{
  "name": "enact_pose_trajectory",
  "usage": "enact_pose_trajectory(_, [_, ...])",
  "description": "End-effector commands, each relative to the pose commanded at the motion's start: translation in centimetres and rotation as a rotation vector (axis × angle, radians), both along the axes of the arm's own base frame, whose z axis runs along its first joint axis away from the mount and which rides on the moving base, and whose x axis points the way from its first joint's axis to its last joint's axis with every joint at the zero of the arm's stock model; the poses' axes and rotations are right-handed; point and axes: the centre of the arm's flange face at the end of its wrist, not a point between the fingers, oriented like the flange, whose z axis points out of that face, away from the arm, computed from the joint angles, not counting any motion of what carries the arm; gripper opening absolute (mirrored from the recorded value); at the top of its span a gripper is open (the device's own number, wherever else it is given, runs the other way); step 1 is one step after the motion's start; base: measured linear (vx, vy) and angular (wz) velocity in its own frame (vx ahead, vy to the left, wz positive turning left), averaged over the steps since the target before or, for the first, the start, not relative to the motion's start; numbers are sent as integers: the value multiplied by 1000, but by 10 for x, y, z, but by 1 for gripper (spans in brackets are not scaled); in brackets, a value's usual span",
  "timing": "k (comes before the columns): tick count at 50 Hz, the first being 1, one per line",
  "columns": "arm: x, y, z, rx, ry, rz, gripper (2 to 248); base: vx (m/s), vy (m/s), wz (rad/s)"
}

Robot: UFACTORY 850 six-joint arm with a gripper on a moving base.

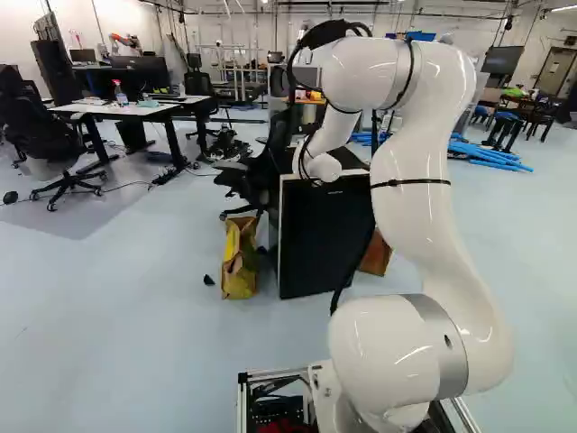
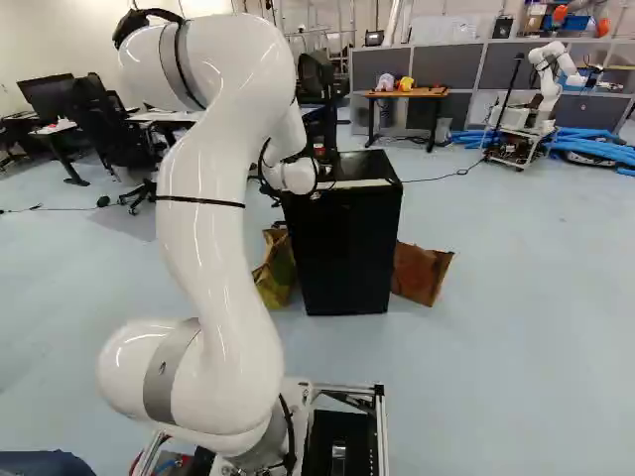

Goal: Grab a drink from the fridge

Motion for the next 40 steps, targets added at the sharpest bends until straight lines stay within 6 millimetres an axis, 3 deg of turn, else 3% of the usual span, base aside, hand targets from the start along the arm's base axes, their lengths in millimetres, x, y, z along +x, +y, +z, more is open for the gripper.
enact_pose_trajectory(24, [23, 0, -8, -2, 12, 0, 247, 0, 0, 0])
enact_pose_trajectory(40, [23, 0, -8, 9, 13, -2, 247, 0, 0, 0])
